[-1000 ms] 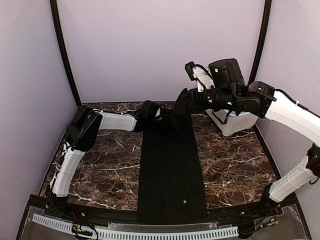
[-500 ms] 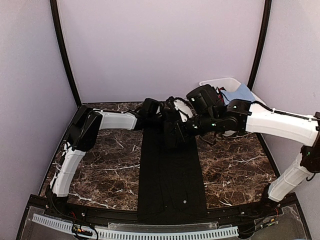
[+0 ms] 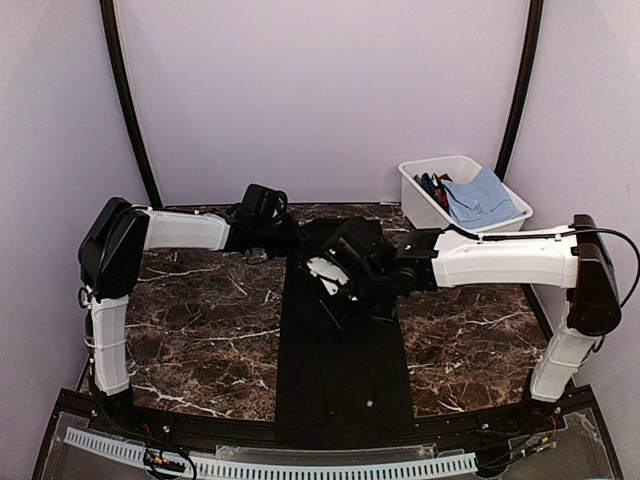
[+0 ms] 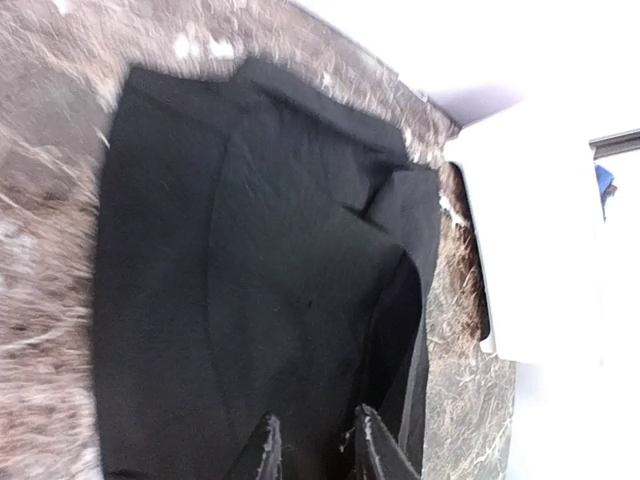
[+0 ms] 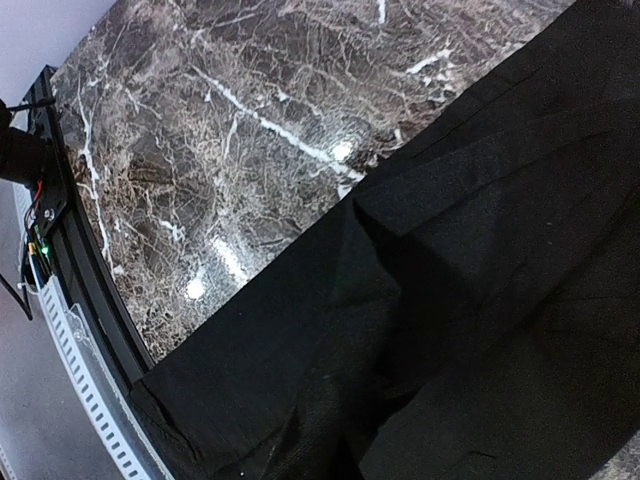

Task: Fold and stack the long sleeve shirts
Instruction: Fold the 1/3-folded shirt at the center of the board.

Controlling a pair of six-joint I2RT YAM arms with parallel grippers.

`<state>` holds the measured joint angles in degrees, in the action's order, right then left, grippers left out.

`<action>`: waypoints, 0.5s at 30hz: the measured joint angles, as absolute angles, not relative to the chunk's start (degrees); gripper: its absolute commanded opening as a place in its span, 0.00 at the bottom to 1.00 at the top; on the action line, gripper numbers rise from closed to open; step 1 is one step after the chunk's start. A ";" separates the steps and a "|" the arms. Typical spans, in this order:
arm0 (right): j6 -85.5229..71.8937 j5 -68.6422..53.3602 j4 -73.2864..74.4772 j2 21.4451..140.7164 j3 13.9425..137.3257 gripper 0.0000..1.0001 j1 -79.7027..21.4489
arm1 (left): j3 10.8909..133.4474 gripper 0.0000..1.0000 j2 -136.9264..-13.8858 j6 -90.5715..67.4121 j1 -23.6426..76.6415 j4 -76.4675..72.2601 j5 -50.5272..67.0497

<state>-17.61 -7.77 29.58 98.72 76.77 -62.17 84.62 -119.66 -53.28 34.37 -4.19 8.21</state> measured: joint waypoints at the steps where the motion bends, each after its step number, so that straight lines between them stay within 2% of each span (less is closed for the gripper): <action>1: -17.50 -7.86 30.13 99.53 77.14 0.02 -62.52 | 83.61 0.29 -118.04 -52.90 33.98 -4.14 7.73; 5: -16.84 -7.73 33.01 103.00 79.42 0.03 -64.40 | 79.99 0.33 -112.71 -50.85 33.36 -3.88 6.13; 15: -15.22 -4.43 46.35 105.60 89.60 0.06 -67.37 | 71.64 0.35 -102.17 -45.69 33.23 0.12 5.61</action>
<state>-15.22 -4.43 46.35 105.60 89.60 -67.37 71.64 -102.17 -45.69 33.23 0.12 5.61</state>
